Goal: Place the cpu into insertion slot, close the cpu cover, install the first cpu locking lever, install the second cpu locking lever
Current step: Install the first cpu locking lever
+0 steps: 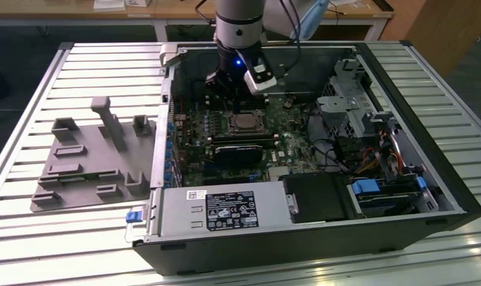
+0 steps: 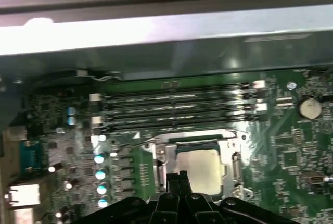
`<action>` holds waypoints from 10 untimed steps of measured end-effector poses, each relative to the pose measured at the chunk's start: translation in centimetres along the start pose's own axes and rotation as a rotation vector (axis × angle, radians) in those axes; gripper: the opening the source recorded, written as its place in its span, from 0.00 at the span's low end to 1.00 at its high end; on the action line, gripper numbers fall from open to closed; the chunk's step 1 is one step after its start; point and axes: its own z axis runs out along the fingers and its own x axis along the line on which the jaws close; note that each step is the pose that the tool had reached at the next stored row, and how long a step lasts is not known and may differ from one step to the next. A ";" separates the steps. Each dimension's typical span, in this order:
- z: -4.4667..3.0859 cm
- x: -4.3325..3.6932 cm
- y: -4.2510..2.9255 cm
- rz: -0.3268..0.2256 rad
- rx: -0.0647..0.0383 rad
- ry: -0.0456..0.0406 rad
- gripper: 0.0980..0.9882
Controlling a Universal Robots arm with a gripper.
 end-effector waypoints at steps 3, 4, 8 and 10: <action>-0.02 0.71 -0.08 0.000 0.000 -0.0013 0.00; -0.03 0.93 -0.10 0.000 0.000 -0.0017 0.00; -0.05 1.78 -0.19 0.000 0.000 -0.0033 0.00; -0.06 2.28 -0.25 0.000 -0.001 -0.0045 0.00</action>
